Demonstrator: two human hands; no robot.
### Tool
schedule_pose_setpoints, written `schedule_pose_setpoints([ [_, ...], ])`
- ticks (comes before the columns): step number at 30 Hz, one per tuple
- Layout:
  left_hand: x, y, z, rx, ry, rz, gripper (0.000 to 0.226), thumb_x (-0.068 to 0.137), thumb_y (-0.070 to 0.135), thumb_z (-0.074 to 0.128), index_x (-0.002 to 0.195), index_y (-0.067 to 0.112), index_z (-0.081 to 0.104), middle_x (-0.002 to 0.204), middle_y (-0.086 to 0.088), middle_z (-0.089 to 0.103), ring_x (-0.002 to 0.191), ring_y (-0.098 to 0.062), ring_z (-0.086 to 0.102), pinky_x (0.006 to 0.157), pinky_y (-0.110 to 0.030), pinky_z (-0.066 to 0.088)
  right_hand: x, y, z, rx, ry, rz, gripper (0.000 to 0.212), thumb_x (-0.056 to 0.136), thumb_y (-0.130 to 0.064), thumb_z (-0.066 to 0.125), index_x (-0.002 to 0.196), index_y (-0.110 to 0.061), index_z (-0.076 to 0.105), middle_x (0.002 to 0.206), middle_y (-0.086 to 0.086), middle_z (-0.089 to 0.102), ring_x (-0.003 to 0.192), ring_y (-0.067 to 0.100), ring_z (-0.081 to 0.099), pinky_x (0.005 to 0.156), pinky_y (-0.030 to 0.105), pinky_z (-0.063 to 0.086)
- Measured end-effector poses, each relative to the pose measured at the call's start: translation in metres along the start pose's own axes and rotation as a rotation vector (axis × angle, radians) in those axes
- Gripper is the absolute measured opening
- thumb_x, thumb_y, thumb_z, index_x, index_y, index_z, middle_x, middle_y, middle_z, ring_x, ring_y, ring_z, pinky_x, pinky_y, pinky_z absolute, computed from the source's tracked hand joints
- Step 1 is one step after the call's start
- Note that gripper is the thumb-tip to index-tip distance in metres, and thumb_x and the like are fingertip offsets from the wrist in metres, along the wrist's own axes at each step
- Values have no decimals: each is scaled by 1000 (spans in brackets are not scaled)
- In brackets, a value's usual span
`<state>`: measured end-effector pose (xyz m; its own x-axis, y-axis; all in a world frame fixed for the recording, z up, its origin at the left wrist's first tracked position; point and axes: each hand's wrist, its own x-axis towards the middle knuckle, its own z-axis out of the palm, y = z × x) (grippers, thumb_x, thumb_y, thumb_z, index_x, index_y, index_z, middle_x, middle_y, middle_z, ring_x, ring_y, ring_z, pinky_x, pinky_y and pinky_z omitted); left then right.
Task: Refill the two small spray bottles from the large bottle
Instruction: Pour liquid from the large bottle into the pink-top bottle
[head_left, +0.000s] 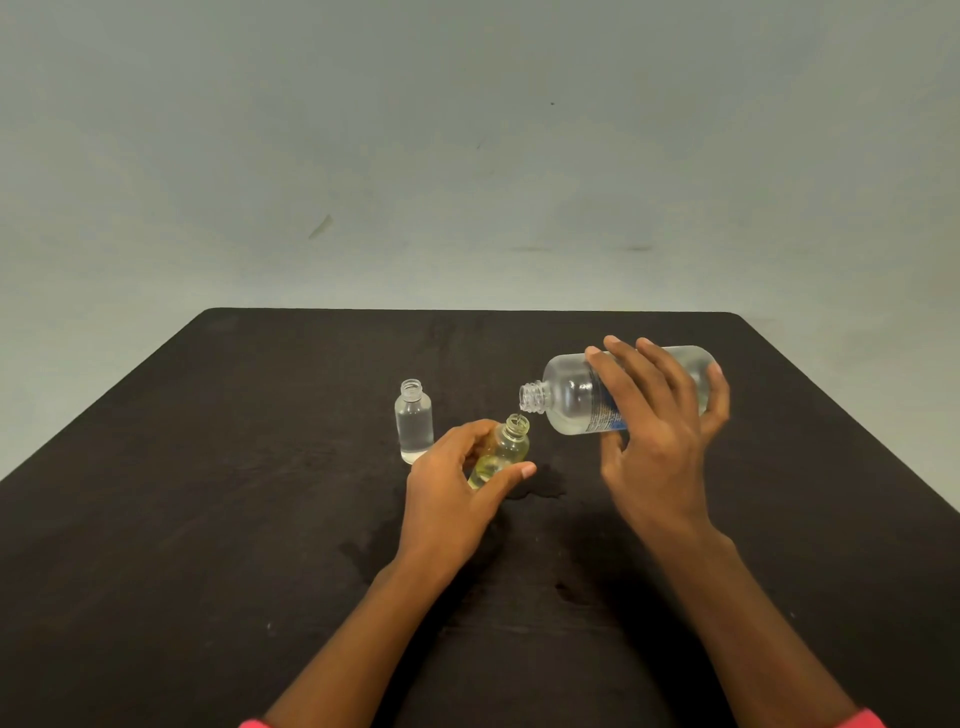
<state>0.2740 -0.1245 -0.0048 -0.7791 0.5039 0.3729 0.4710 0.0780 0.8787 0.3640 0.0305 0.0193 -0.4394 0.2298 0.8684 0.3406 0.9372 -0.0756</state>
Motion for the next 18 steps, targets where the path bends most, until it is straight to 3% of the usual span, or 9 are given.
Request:
schedule_pose_setpoints([
  [18, 1, -1, 0, 7, 10, 0, 35, 70, 27, 82, 102, 26, 67, 94, 12, 69, 89, 1, 63, 82, -20, 51, 0, -1, 0, 1, 8, 2, 86, 59, 14, 73, 130, -26, 47, 134, -2, 56, 130, 18, 43, 111, 56, 14],
])
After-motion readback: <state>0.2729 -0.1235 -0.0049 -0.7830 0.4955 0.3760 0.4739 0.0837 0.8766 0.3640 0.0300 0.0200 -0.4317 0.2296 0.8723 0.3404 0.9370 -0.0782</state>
